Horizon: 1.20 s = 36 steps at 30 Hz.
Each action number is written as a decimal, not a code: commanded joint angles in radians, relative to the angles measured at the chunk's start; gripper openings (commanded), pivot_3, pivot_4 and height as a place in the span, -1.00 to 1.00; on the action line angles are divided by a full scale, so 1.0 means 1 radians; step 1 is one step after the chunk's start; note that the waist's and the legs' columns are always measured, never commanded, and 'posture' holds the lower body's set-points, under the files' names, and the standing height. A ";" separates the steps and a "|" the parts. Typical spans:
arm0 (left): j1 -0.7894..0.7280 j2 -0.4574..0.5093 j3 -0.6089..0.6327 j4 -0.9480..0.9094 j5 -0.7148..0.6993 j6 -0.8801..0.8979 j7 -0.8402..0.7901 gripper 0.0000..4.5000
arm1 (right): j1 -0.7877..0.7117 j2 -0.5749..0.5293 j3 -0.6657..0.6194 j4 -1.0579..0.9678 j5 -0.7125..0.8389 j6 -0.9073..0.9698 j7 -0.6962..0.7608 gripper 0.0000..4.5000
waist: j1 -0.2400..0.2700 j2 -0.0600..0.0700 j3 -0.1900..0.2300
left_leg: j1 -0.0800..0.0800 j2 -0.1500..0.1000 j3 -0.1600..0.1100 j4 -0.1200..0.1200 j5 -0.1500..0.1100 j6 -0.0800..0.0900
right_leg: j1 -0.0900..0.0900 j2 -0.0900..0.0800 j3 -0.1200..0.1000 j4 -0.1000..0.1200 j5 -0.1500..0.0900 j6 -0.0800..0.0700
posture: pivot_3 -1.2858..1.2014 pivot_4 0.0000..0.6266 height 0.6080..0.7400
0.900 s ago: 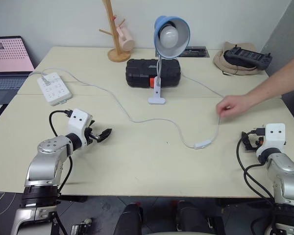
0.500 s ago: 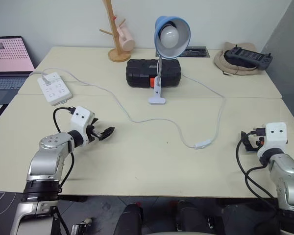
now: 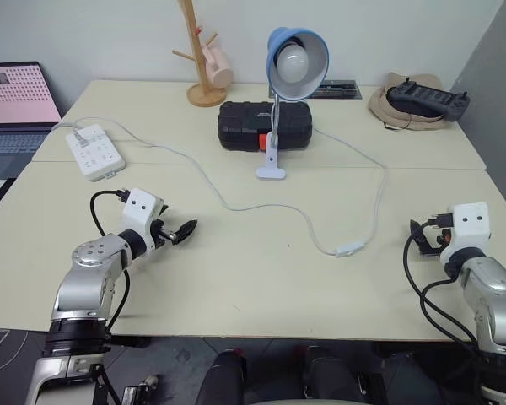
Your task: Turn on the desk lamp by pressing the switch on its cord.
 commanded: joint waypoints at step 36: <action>0.140 0.095 -0.199 -0.520 -0.175 -0.176 -0.496 1.00 | -0.289 -0.403 0.439 0.292 0.100 -0.426 1.060 0.98 | 0.000 0.000 0.000 | 0.002 0.002 0.000 0.000 0.000 0.000 | 0.004 -0.001 0.000 -0.003 0.000 0.000 | 0.03 -0.52 1.00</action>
